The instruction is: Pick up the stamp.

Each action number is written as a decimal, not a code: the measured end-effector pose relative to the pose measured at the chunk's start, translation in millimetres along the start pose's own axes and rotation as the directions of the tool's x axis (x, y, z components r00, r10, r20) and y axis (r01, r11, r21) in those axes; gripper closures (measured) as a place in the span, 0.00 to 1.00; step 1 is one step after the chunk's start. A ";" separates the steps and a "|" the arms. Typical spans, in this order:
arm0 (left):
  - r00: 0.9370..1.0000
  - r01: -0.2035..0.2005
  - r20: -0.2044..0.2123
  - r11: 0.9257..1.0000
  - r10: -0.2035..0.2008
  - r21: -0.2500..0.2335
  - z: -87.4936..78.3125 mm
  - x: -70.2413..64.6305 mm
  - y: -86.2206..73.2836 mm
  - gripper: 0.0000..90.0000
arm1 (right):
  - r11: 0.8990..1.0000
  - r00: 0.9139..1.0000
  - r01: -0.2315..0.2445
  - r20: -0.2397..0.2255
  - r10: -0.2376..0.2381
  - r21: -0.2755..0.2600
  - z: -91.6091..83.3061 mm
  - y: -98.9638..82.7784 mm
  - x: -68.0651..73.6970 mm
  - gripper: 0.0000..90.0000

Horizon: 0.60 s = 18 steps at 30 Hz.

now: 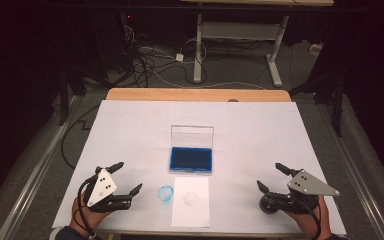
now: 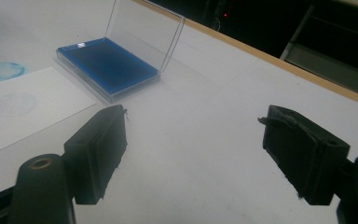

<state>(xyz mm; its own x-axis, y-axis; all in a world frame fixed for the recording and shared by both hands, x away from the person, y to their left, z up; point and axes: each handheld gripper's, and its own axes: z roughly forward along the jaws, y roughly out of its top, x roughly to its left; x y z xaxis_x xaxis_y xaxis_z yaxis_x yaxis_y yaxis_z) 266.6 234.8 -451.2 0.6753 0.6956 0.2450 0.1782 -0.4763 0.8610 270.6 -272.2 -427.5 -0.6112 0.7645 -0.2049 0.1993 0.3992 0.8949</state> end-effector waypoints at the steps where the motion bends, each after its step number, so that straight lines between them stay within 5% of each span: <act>1: 1.000 0.002 0.002 1.000 -0.002 0.006 0.8 0.3 0.1 0.16 | 1.000 1.000 0.002 0.001 -0.002 0.002 0.1 -0.2 0.1 0.24; 18: 1.000 -0.027 0.016 0.998 0.026 0.065 5.6 -5.2 -3.6 0.16 | 1.000 1.000 -0.021 0.005 0.020 0.001 -12.6 -2.4 0.7 0.24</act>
<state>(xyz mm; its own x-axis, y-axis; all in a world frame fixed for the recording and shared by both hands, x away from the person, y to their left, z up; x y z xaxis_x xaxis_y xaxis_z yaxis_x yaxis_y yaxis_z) 266.4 229.9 -458.1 0.6910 0.6745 0.2601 0.2063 -0.5288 0.8233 260.0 -279.0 -424.8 -0.6030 0.7751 -0.1886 0.2129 0.3842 0.8984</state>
